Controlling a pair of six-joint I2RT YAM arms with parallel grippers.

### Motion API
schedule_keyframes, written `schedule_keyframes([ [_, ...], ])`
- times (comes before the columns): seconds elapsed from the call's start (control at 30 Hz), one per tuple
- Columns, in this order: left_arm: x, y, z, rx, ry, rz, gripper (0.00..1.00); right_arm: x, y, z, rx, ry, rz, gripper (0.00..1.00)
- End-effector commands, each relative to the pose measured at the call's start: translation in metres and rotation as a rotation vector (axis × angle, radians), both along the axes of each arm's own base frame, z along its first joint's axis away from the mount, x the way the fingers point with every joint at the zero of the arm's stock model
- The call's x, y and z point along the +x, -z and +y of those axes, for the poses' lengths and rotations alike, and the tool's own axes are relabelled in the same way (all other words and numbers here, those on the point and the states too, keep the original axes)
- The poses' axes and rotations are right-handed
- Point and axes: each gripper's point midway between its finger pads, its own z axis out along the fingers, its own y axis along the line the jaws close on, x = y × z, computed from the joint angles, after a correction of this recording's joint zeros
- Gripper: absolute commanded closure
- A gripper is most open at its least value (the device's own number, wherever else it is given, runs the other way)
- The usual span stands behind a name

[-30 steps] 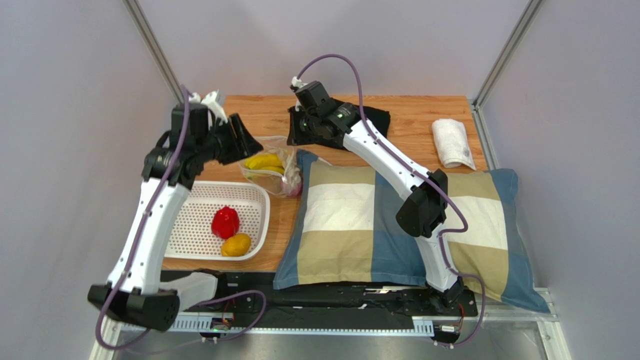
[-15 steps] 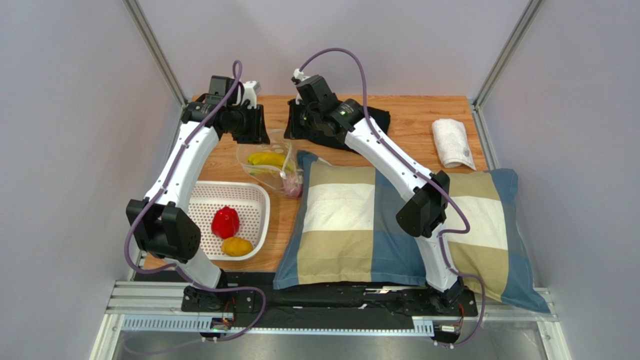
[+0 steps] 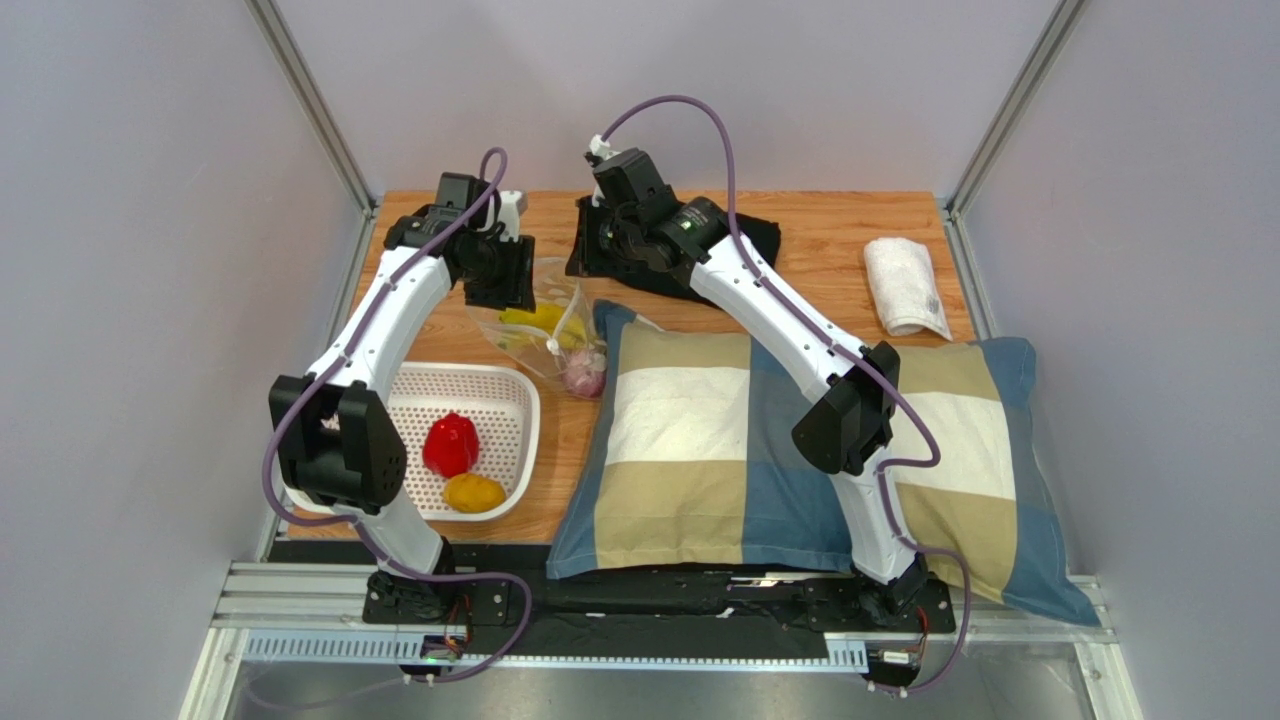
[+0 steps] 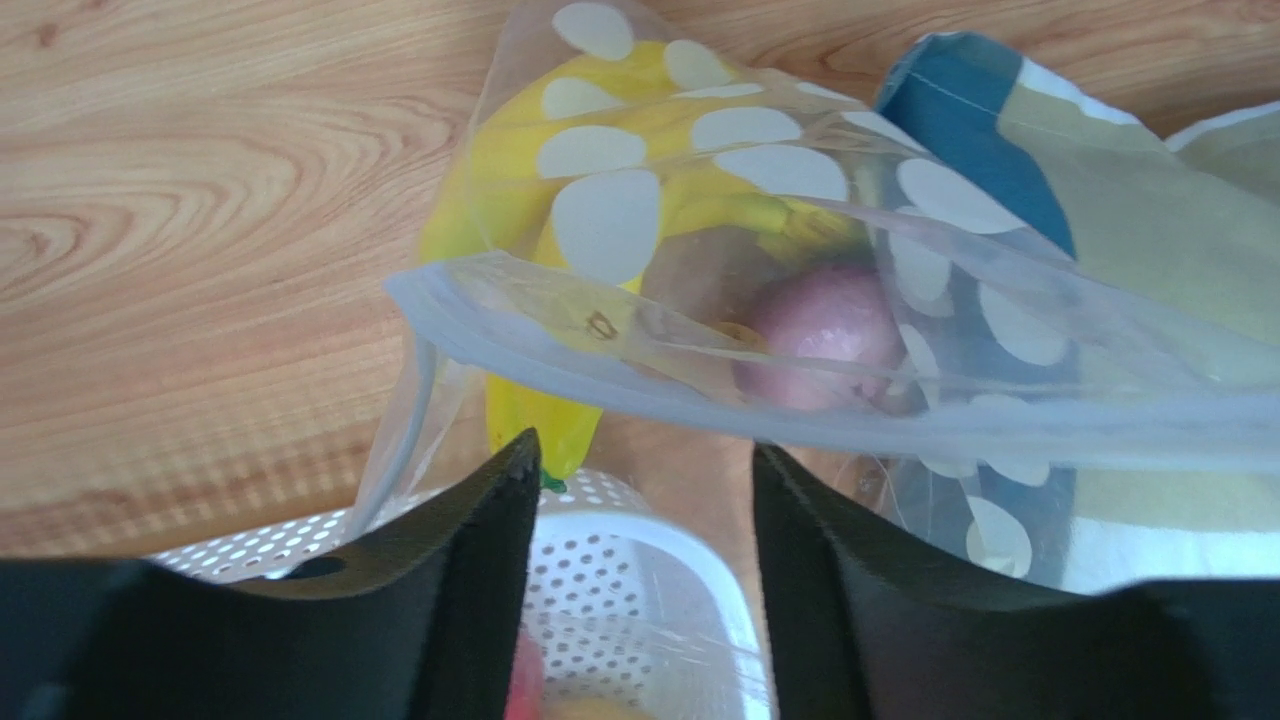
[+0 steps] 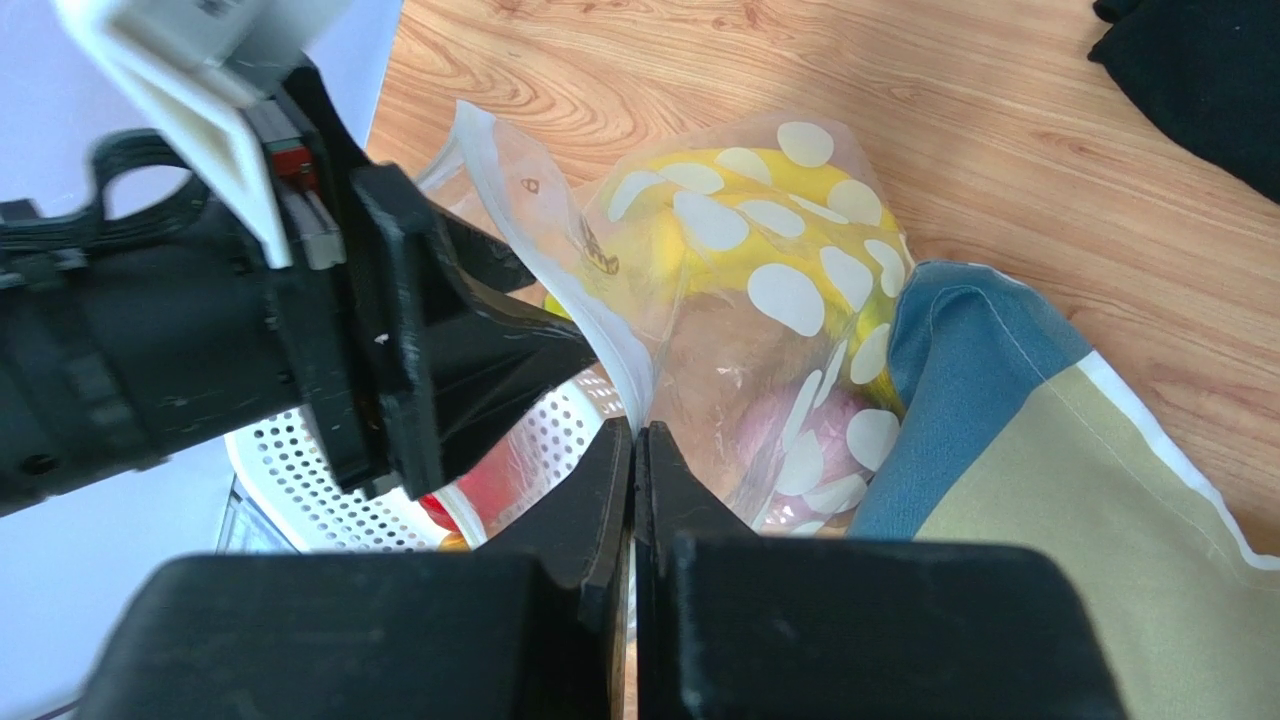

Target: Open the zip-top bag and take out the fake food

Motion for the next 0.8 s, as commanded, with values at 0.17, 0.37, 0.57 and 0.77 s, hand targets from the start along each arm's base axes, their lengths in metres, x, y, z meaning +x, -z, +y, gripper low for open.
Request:
schedule_keyframes([
  [0.17,0.014,0.018,0.005,0.047,0.031,-0.012,0.37,0.007,-0.017,0.005,0.056,0.015,-0.041,1.0],
  [0.37,0.016,0.035,0.01,0.08,0.022,0.015,0.35,0.009,-0.014,-0.001,0.049,0.028,-0.039,1.0],
  [0.57,0.032,0.052,0.013,0.097,-0.026,-0.003,0.35,0.008,-0.006,-0.002,0.038,0.028,-0.025,1.0],
  [0.77,0.039,0.079,0.019,0.155,0.003,0.057,0.29,0.007,0.009,-0.003,0.011,0.017,-0.005,1.0],
])
